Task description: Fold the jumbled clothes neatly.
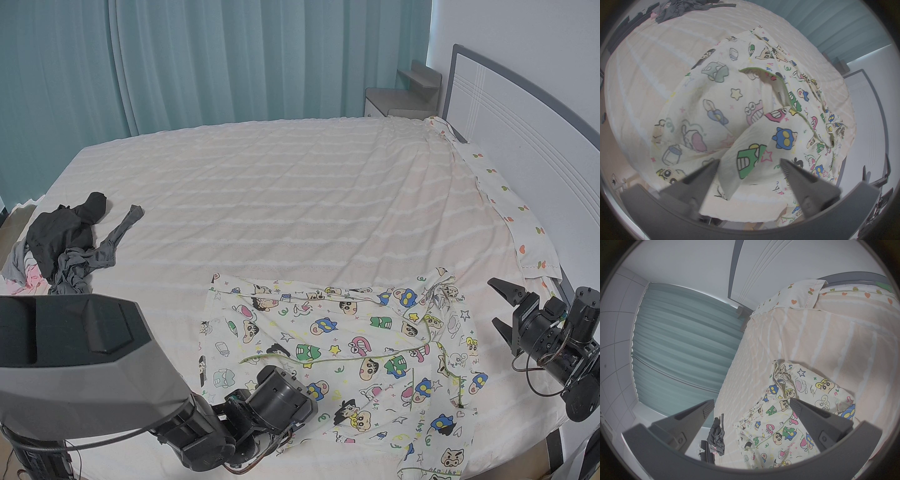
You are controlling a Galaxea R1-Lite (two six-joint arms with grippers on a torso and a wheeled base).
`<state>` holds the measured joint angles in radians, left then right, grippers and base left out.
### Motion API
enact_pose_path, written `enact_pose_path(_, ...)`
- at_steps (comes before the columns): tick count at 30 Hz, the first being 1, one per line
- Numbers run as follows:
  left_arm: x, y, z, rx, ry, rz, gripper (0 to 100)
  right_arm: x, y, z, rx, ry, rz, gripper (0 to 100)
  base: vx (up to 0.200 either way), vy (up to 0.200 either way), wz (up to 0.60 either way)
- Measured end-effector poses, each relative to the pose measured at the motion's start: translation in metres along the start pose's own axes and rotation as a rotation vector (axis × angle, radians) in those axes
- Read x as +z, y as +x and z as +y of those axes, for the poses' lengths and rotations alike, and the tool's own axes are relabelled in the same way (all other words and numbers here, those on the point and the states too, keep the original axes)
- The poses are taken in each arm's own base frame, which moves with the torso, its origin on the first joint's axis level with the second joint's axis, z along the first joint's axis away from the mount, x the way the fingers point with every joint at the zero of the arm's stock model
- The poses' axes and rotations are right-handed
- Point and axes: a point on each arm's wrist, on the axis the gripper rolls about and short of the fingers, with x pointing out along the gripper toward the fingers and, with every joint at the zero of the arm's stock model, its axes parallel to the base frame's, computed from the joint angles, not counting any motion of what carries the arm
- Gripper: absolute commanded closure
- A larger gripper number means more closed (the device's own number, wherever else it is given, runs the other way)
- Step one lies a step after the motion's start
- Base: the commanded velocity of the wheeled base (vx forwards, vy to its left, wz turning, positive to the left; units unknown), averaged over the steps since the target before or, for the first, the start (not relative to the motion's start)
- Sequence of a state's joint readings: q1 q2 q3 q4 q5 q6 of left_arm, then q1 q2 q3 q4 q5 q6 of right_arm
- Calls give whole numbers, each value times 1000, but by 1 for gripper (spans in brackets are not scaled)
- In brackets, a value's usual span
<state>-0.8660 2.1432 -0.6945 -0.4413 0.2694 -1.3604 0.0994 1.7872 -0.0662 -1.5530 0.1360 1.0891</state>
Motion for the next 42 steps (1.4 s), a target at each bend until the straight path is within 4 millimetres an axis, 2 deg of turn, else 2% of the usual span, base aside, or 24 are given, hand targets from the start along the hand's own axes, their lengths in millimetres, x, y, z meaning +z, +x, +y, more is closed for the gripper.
enact_pose_path(11,1,2,7,21,4,-16,100,0,0,0,-1,0,1,0,0,0,0)
enact_pose_path(18,8,-12,13,25,73,-67,100,0,0,0,-1,0,2,0,0,0,0)
enact_pose_path(32,61,-40,19,-42,230,-240,100,-1,-1,0,-1,-1,4,0,0,0,0)
enact_pose_path(42,90,-35,46,-24,301,-281,100,-1,-1,0,-2,0,6,0,0,0,0)
